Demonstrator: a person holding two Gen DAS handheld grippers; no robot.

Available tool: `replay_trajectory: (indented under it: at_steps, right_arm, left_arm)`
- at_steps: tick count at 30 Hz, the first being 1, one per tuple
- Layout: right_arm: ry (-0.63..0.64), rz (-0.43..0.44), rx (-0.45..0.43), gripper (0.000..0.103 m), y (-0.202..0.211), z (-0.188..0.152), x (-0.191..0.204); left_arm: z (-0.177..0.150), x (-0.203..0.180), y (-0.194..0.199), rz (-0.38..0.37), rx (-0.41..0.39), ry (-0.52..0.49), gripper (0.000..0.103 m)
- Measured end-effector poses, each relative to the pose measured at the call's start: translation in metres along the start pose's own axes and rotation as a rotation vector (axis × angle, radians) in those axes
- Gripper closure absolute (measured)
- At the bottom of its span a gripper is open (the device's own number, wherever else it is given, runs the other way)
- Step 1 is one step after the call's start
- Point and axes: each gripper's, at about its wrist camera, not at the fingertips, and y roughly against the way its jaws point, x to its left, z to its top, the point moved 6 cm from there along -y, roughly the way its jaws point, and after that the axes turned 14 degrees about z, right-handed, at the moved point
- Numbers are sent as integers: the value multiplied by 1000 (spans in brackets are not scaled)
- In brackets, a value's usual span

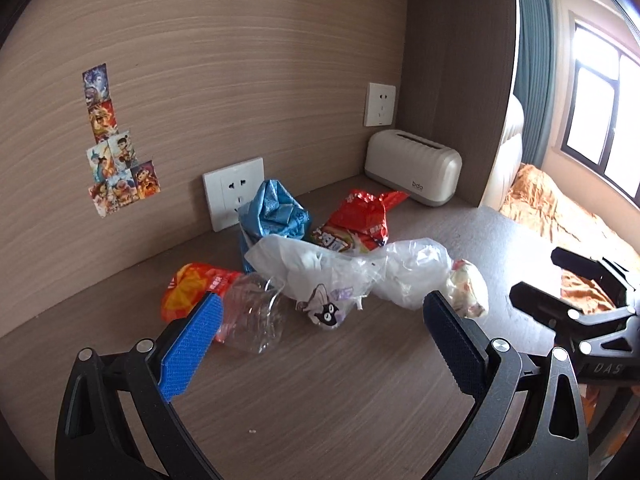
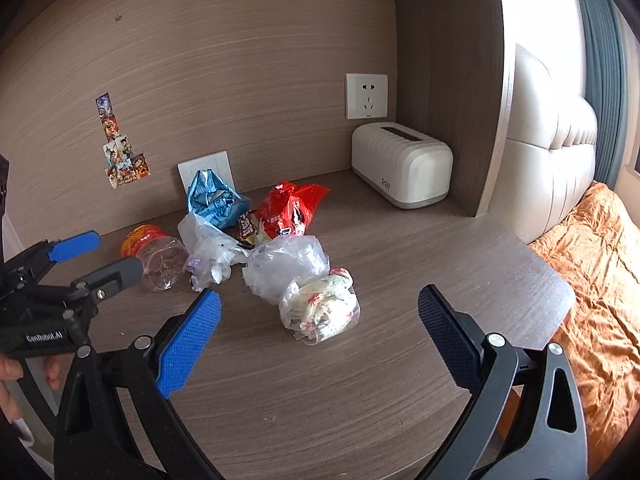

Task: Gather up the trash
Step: 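Grasp the clear plastic bag with the left tool while the right tool grasps the bagged food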

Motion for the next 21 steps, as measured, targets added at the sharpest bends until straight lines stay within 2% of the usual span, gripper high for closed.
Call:
replay_trajectory:
  at_steps: [8, 12, 13, 15, 21]
  right_arm:
    - [17, 68, 85, 5, -43, -9, -30]
    - [33, 94, 116, 5, -58, -12, -34]
    - [39, 97, 124, 10, -61, -13, -35]
    - [41, 117, 150, 21, -68, -15, -35]
    - [46, 166, 185, 33, -79, -20, -33]
  left_arm:
    - [27, -38, -42, 41, 27, 2, 5]
    - [30, -47, -69, 54, 86, 34, 6]
    - [29, -48, -75, 42, 104, 45, 7]
    - [24, -49, -86, 50, 132, 53, 16]
    - [9, -33, -103, 109, 179, 105, 24]
